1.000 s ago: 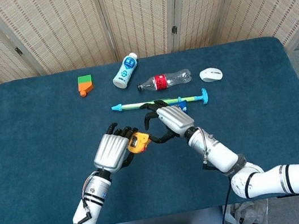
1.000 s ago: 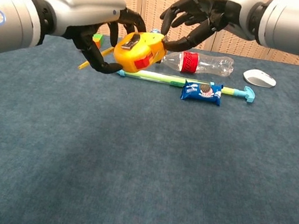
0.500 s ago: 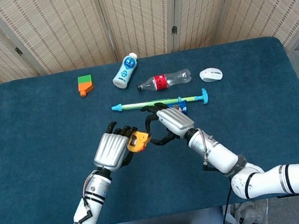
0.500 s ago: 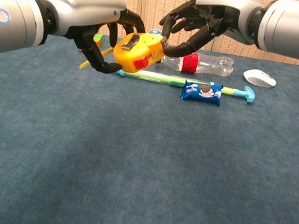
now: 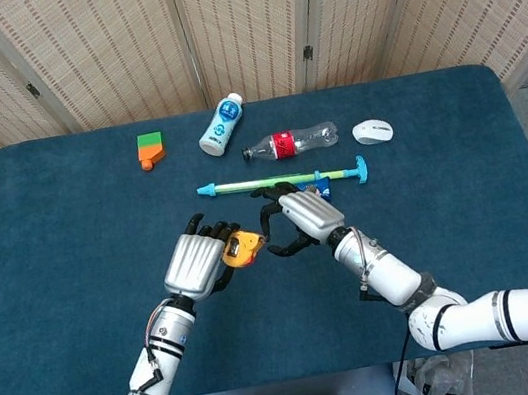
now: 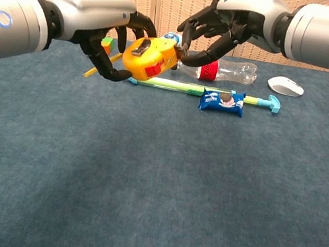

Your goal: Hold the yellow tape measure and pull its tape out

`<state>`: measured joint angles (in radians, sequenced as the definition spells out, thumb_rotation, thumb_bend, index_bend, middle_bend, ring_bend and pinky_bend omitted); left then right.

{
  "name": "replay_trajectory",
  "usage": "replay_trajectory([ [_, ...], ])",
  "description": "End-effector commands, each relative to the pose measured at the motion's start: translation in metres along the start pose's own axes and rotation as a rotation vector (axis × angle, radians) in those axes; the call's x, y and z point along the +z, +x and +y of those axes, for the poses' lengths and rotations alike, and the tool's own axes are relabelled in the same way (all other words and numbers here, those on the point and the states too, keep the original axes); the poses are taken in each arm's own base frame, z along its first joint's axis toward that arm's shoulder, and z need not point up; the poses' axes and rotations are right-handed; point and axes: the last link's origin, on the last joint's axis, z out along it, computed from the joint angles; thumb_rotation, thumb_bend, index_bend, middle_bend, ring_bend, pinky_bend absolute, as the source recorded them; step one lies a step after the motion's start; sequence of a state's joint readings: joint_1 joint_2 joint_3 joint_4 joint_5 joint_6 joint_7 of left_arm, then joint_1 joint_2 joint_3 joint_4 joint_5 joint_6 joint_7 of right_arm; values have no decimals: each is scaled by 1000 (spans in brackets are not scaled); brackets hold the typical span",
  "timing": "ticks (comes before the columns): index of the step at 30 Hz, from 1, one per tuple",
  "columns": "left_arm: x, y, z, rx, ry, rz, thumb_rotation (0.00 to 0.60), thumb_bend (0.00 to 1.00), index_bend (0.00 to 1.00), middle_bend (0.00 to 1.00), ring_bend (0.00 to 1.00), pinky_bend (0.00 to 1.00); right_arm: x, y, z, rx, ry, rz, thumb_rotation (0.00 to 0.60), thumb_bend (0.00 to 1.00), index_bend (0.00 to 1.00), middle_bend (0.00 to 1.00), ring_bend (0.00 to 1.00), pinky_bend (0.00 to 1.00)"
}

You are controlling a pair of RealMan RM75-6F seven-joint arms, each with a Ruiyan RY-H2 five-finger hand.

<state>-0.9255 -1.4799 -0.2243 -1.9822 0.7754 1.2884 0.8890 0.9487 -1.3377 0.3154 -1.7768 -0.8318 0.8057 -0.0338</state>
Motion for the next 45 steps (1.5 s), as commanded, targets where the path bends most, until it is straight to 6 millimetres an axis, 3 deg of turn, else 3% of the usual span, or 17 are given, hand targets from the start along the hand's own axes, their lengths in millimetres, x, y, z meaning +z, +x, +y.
replay_trajectory([
  [1,0,0,0,2,1,-1,600,436,469,445,363,149,0,0,0,2,-1,4,600,316,572,162,140,0],
  [17,1,-2,-4,4,13,-5,600,435,469,445,363,146,1,2,2,8,-3,16,600,316,612,181,150,0],
  [28,1,-8,-13,7,29,-10,600,436,469,445,363,140,-3,6,6,16,-9,34,600,379,630,198,154,0],
  [37,2,-28,-37,37,64,-24,600,435,474,445,363,132,-26,20,19,17,-29,58,600,397,634,200,155,0],
  [45,4,-47,-59,46,91,-57,600,436,481,445,363,132,-59,37,33,25,-50,79,600,397,640,202,155,0],
])
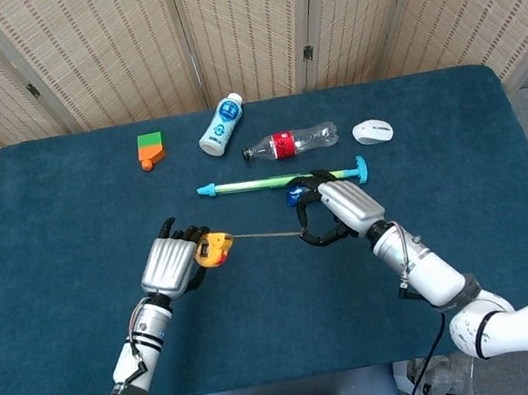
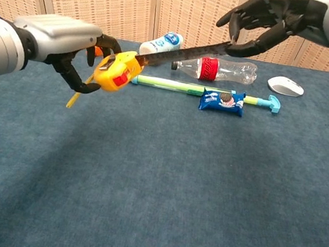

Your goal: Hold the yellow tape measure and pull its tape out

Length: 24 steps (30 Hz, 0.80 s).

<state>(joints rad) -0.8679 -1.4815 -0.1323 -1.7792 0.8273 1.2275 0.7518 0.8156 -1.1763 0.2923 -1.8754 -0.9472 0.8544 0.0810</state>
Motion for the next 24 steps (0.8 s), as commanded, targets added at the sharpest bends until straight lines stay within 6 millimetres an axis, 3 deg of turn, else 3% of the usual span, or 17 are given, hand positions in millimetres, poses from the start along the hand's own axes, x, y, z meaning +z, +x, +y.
replay_trajectory([
  [1,1,-11,-9,2,8,-14,600,436,482,445,363,132,-18,9,7,3,-9,11,600,397,640,202,155,0],
  [11,6,-26,-29,28,33,-25,600,436,493,445,363,132,-63,40,28,13,-38,67,600,398,645,202,155,0],
  [24,9,-29,-38,32,47,-19,600,436,496,445,363,133,-112,76,51,64,-54,141,600,397,648,202,154,0],
])
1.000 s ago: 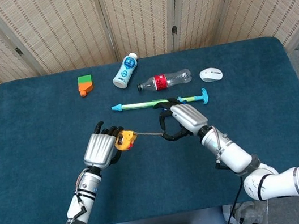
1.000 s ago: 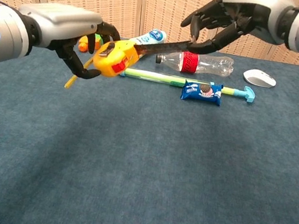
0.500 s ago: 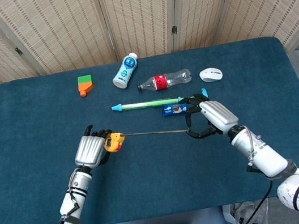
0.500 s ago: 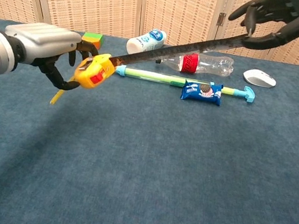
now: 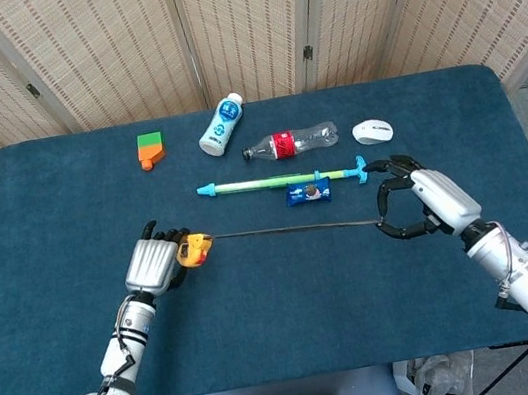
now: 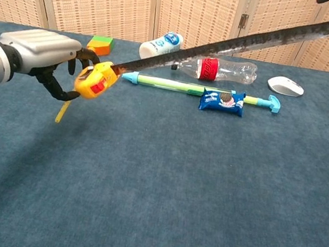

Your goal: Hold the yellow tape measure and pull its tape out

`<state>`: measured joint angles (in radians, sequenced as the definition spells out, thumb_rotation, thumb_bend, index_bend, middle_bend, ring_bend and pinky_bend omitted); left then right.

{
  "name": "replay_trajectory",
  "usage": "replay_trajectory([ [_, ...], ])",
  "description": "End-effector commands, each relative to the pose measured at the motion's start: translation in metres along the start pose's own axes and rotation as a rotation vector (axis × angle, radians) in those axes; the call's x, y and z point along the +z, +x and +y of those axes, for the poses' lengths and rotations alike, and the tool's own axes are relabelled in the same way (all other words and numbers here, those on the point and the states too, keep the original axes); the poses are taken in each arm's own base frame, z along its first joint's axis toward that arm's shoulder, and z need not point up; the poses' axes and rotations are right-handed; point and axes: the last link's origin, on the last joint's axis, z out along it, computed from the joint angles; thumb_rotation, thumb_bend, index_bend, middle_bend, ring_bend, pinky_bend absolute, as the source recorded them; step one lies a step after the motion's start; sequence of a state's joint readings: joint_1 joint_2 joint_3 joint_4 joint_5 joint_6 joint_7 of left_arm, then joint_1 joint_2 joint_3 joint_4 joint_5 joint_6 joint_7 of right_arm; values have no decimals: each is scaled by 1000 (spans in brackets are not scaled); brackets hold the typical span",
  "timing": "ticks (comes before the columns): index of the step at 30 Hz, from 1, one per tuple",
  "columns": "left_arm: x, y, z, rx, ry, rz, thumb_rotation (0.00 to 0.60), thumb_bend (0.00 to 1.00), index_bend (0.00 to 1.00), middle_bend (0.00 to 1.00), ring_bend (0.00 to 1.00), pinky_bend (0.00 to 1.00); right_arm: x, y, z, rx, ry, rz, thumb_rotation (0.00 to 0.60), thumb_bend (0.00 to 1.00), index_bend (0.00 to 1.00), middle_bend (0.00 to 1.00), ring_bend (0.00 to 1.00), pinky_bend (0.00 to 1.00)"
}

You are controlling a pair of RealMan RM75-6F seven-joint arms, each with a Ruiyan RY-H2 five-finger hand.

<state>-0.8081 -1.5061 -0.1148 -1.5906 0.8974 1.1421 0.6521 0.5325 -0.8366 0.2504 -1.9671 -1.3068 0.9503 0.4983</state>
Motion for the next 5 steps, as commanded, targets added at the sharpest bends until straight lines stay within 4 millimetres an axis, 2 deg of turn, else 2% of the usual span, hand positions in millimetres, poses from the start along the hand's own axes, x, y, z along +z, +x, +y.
replay_trajectory([
  [1,0,0,0,-1,2,-1,600,436,496,445,363,133,-14,13,9,1,-9,24,600,397,649,202,154,0],
  [5,0,0,0,2,2,-2,600,435,496,445,363,132,-19,17,15,6,-12,24,600,398,652,202,154,0],
])
